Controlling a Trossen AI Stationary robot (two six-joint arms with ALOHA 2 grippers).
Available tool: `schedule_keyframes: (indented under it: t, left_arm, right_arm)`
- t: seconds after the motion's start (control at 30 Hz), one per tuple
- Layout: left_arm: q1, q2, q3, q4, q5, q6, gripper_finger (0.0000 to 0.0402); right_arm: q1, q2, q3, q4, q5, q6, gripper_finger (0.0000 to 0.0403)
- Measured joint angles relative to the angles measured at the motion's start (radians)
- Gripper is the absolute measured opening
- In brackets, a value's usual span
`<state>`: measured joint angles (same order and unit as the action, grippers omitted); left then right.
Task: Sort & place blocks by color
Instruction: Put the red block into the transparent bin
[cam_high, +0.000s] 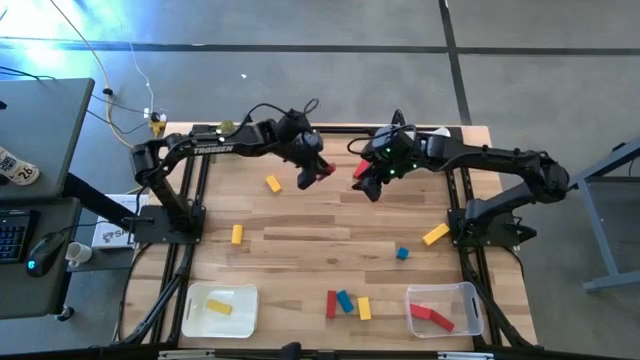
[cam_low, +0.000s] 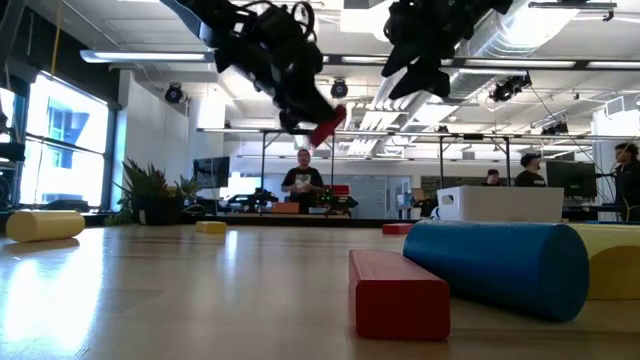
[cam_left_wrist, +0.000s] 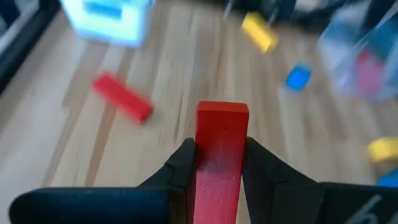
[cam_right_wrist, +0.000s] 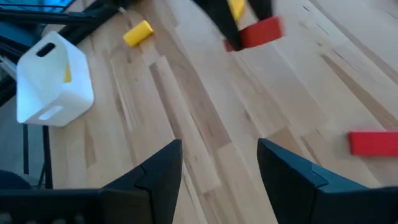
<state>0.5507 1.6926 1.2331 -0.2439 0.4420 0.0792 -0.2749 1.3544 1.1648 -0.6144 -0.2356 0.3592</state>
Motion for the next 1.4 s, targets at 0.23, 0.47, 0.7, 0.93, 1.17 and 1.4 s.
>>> schedule_keyframes:
  t: [0.23,0.47,0.7,0.93,1.17,1.4]
  left_arm:
    - [0.0,-0.025,0.0,0.234,0.142,-0.129,0.0065]
    - [-0.007,-0.025,0.001,0.39,0.187,-0.268,0.0065]
    - [-0.009,-0.025,0.001,0.41,0.214,-0.312,0.0065]
    - [-0.009,-0.025,0.001,0.467,0.224,-0.368,0.0065]
    - [-0.009,-0.025,0.001,0.485,0.225,-0.409,0.0065]
    - [-0.008,-0.025,0.002,0.487,0.228,-0.41,0.0065]
  right_arm:
    - [0.035,0.0,0.0,0.05,0.002,-0.002,0.0194]
    - [0.041,0.0,0.0,0.057,0.037,0.025,0.0194]
    - [0.04,0.0,0.0,0.058,0.079,0.033,0.0194]
    - [0.041,0.0,0.0,0.147,0.132,0.017,0.0194]
    - [0.033,0.0,0.0,0.202,0.153,-0.001,0.0194]
    - [0.033,0.0,-0.001,0.228,0.151,-0.001,0.0194]
